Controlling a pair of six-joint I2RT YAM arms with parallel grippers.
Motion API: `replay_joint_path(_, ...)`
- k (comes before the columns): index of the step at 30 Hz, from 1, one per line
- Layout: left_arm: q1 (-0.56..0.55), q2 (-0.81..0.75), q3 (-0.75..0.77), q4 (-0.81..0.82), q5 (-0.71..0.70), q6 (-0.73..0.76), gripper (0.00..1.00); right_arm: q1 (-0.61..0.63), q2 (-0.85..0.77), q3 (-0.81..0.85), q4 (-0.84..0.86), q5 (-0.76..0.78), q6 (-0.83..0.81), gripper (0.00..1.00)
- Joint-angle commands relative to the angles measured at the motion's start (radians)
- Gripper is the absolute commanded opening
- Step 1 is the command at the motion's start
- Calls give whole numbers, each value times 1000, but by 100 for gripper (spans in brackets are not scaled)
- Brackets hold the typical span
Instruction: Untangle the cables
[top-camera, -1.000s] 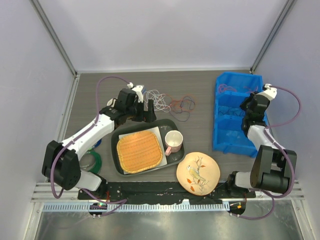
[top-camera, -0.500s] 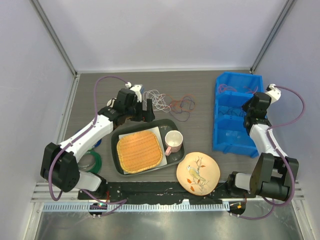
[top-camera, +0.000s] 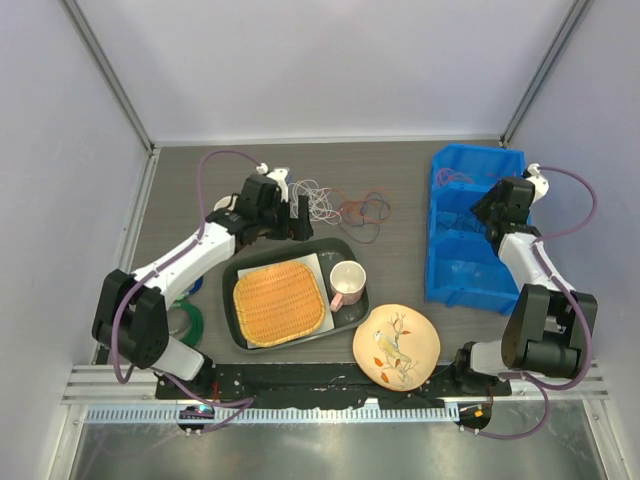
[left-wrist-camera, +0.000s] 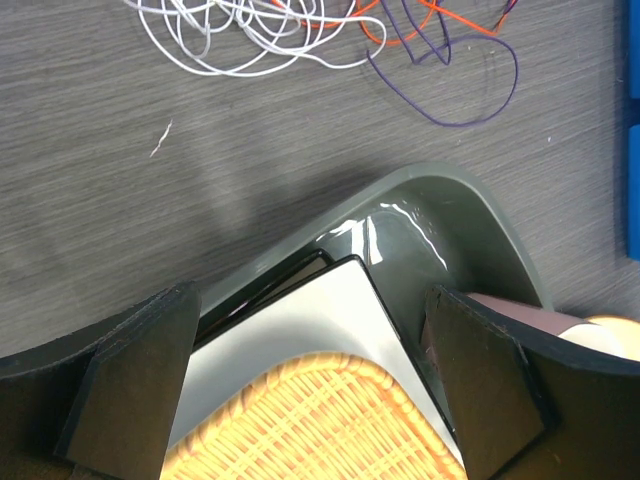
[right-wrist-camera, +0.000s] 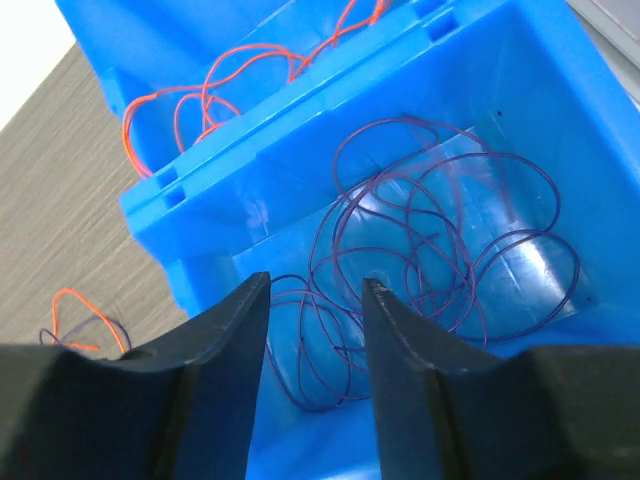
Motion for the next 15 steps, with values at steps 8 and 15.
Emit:
replay_joint_path(8, 24, 170, 164, 97, 13, -20, 100, 321, -124, 102, -14, -17, -293, 72)
replay_joint_path(15, 50, 356, 355, 33, -123, -74, 100, 474, 126, 227, 51, -183, -412, 72)
